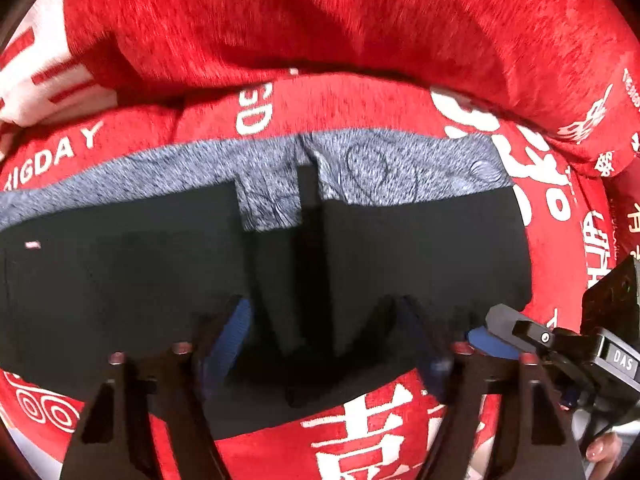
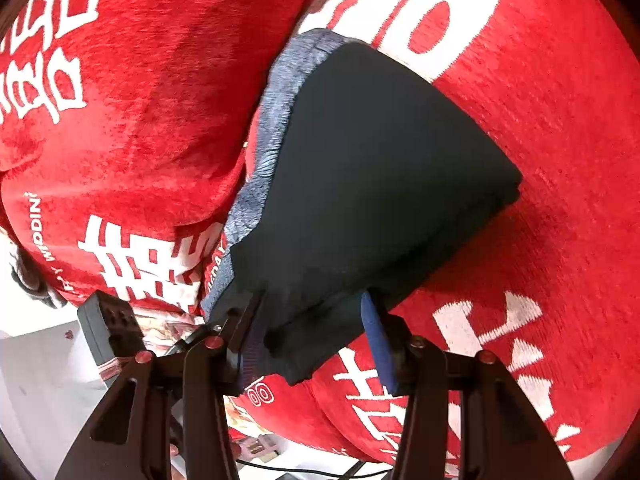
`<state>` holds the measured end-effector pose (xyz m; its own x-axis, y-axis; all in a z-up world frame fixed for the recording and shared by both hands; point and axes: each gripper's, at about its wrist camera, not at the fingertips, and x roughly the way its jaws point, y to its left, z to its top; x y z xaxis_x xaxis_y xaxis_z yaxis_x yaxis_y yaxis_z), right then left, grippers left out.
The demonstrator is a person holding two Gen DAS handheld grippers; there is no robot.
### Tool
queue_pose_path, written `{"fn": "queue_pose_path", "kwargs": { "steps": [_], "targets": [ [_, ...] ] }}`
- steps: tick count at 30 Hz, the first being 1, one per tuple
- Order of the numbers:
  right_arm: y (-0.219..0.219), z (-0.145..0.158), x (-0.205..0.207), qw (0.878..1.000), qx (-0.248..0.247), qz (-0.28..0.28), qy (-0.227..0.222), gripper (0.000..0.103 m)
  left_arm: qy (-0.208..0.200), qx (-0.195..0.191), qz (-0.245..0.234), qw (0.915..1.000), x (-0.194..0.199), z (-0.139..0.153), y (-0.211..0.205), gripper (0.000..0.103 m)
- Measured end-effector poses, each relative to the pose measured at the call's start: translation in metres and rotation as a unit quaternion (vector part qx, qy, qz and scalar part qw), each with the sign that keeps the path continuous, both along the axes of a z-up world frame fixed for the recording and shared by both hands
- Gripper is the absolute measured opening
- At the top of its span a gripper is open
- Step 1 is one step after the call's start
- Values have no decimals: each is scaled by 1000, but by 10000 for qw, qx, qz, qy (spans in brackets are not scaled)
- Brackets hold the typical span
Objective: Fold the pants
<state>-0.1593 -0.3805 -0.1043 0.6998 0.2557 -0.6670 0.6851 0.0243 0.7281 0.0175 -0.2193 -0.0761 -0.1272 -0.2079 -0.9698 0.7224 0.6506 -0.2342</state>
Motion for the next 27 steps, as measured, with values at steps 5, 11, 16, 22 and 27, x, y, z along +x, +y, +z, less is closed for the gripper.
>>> {"fn": "queue_pose_path", "kwargs": {
  "steps": [5, 11, 16, 22, 27],
  "targets": [
    [-3, -8, 4, 9999, 51, -110, -41, 49, 154, 4, 74, 9999, -1, -7, 1, 48],
    [-8, -10, 7, 9994, -36, -330, 115, 5, 49, -297, 124, 9995, 0, 14, 9, 40],
    [2, 17, 11, 9995, -297, -48, -82, 5, -281, -224, 72, 9993, -7, 22, 29, 40],
    [18, -19, 16, 9988, -192, 159, 428, 4, -385, 78, 267, 9989, -11, -5, 43, 43],
    [15, -2, 20, 9964, -275, 645, 486, 14, -740, 136, 245, 9969, -10, 14, 44, 69]
  ]
}}
